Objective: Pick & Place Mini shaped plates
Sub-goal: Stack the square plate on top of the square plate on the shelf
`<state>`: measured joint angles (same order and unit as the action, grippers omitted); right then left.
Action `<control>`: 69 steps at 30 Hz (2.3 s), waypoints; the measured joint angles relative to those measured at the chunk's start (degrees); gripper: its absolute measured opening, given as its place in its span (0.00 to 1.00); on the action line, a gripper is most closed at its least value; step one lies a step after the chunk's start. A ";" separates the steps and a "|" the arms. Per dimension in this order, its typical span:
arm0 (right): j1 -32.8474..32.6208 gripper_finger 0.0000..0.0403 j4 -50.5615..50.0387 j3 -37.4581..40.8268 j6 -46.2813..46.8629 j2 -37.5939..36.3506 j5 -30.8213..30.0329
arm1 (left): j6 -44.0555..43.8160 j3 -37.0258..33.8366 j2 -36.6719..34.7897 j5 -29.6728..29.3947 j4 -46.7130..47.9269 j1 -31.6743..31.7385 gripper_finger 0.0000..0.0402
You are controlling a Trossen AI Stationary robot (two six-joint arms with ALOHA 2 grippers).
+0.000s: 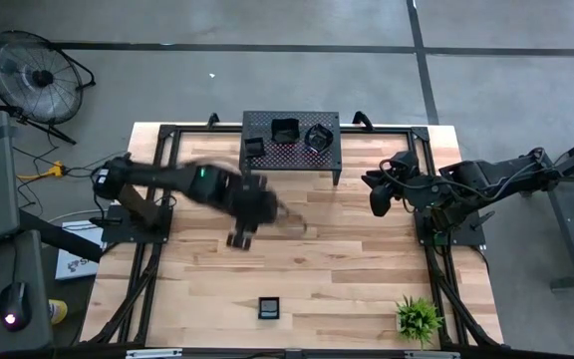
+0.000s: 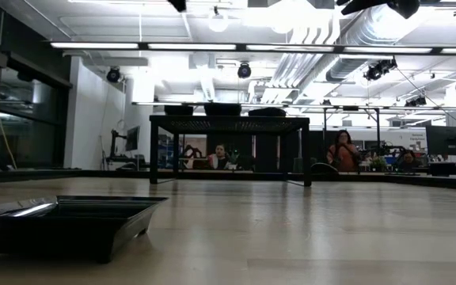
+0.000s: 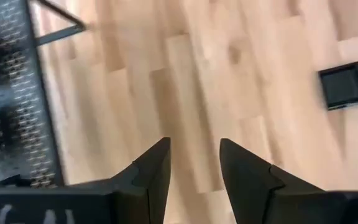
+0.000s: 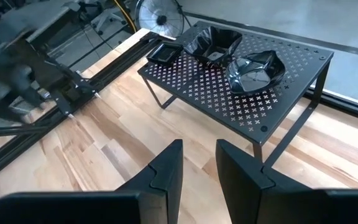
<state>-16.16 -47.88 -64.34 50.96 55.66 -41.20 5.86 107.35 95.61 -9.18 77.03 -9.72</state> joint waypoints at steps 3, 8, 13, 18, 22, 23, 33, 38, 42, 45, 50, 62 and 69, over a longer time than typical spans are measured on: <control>-0.01 0.23 -0.07 0.00 0.00 0.00 0.88 | -6.28 -1.50 0.20 -4.17 -2.17 -6.92 0.33; -0.02 0.23 -1.16 0.00 0.00 0.00 2.47 | -16.23 -5.41 0.16 -10.86 -6.04 -16.54 0.33; -0.02 0.23 -1.45 0.00 -1.81 0.00 5.37 | -24.33 -13.25 0.22 -11.96 -14.67 -21.99 0.33; -3.72 0.23 3.11 0.66 -13.19 -0.16 6.87 | -30.51 -21.48 0.18 -8.35 -22.44 -24.28 0.33; -7.46 0.23 12.21 6.50 -16.90 -2.20 5.79 | -34.15 -26.73 0.18 -4.78 -29.00 -24.16 0.33; -8.19 0.23 15.15 8.78 -17.00 -3.03 5.98 | -34.52 -27.53 0.18 -4.11 -30.00 -24.13 0.33; -10.74 0.23 46.86 35.51 -16.50 -18.52 10.64 | -33.49 -29.40 0.18 -3.23 -33.05 -24.04 0.33; -9.45 0.23 50.25 44.22 -16.58 -28.94 10.57 | -30.79 -29.38 0.18 -3.77 -33.17 -24.04 0.33; -6.83 0.23 49.76 47.61 -20.01 -36.02 14.67 | -30.28 -29.43 0.18 -3.84 -33.29 -24.04 0.33; -4.22 0.23 45.15 48.31 -22.20 -40.34 15.27 | -30.31 -30.23 0.85 -3.82 -33.91 -24.04 0.33; -0.02 0.23 37.11 48.41 -25.80 -44.79 17.87 | -30.07 -30.67 4.59 0.12 -34.36 -24.06 0.33; 8.51 0.22 29.87 48.37 -23.85 -45.94 26.12 | -29.68 -30.69 10.22 7.42 -46.70 -24.55 0.33; 9.18 0.17 30.99 48.37 -22.88 -45.92 28.71 | -30.33 -30.70 11.51 5.88 -46.98 -25.99 0.33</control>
<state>-6.98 -16.88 -15.97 28.08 9.74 -12.48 -24.47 76.66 107.12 -3.29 30.05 -35.71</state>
